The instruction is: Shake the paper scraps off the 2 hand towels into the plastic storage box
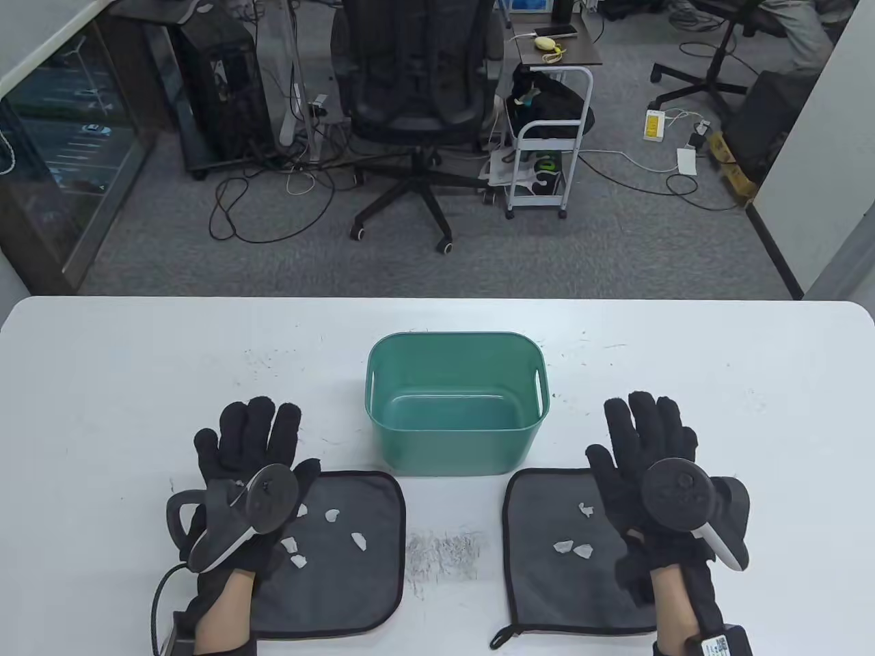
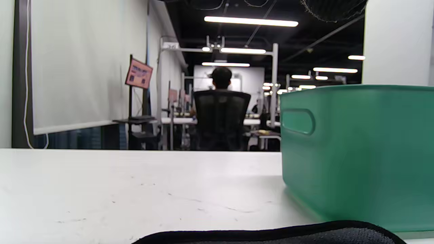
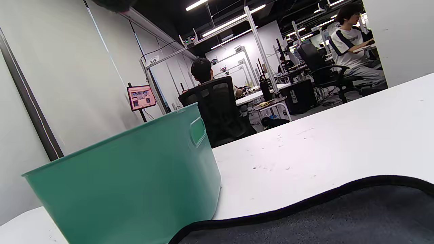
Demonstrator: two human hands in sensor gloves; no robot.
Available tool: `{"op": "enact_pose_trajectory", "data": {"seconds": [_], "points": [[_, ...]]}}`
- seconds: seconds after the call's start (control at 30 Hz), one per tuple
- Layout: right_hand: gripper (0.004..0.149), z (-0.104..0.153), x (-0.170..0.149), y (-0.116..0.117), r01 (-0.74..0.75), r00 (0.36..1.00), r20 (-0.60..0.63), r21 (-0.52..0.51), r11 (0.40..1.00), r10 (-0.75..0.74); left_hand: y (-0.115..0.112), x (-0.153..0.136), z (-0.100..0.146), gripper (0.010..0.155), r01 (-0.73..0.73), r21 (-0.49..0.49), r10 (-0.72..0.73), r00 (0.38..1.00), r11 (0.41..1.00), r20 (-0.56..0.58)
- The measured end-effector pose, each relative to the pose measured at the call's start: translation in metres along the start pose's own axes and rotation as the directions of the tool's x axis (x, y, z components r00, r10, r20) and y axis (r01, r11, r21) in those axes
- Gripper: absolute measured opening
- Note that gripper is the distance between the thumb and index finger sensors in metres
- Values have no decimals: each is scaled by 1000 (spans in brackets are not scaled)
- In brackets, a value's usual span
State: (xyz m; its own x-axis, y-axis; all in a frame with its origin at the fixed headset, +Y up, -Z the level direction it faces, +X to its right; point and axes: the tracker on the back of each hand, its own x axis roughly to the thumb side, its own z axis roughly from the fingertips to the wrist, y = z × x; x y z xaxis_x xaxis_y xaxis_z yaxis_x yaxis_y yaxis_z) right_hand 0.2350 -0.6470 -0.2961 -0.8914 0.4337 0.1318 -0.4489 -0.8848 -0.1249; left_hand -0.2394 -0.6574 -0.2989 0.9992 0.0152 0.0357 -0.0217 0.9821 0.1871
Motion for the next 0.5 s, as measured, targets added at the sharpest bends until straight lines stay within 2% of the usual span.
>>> {"op": "enact_pose_trajectory", "data": {"seconds": [0.5], "points": [[65,0,1,5,-11,1000,-3,36,999,11,2,-5,0,78,-22,-2,22,1000,1000,-11]]}}
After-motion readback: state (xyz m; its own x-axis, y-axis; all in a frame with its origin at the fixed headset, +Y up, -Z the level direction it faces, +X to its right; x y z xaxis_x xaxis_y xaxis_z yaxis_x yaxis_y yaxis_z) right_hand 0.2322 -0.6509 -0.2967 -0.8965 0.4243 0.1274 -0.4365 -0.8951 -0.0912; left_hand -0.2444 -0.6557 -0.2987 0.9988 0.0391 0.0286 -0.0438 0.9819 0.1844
